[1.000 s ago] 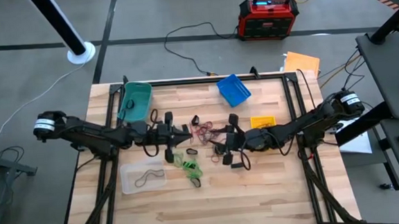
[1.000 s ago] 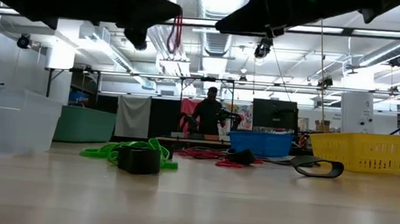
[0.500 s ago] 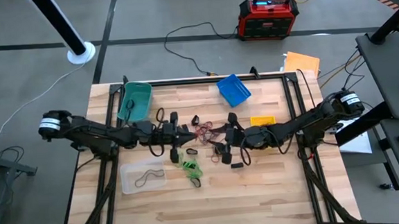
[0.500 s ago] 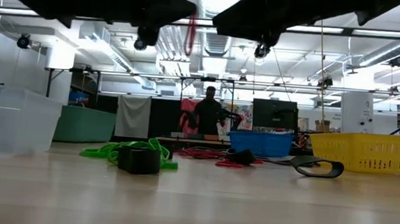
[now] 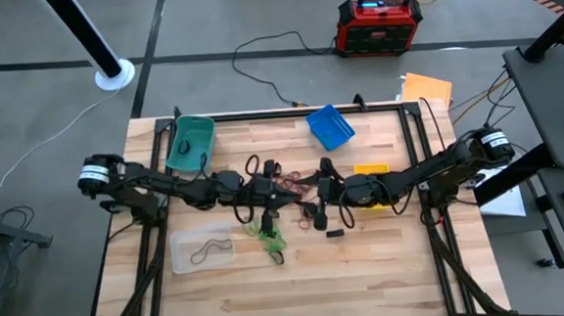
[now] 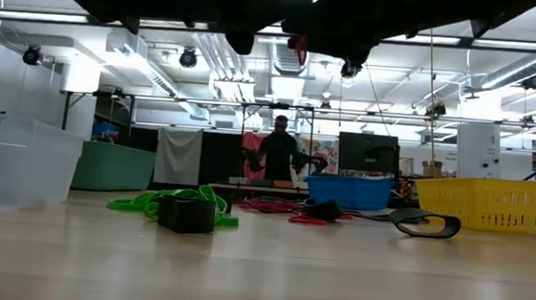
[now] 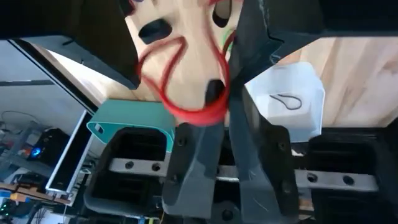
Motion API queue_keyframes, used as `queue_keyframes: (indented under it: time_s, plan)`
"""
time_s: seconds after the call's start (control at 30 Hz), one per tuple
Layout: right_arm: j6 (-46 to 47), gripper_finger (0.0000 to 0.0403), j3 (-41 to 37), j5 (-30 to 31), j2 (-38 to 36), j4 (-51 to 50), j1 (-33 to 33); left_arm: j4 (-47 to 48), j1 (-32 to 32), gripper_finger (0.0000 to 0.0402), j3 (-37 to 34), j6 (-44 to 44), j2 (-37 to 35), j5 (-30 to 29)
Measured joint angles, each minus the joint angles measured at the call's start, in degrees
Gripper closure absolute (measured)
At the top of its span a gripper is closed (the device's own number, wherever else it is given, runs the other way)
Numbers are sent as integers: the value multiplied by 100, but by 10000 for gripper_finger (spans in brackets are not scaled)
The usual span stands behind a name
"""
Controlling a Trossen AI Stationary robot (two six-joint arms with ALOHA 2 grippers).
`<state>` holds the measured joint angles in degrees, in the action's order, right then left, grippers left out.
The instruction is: Sort rubber bands into baskets
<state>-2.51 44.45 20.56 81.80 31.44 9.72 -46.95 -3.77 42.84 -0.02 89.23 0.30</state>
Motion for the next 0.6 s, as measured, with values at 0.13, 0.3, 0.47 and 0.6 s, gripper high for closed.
queue_keyframes:
  time_s: [0.13,0.3,0.47,0.6]
  plan:
    - [-1,216,0,26,-4,-166,9,12,1,401,8,34,-2,0]
    - [-4,303,0,43,-4,-171,13,36,0,402,-67,-22,-58,-248]
    - [13,385,2,38,-4,-441,13,505,13,388,-89,-93,-192,-411]
    - [253,390,48,39,-43,-968,13,1416,17,353,87,-46,-347,-413]
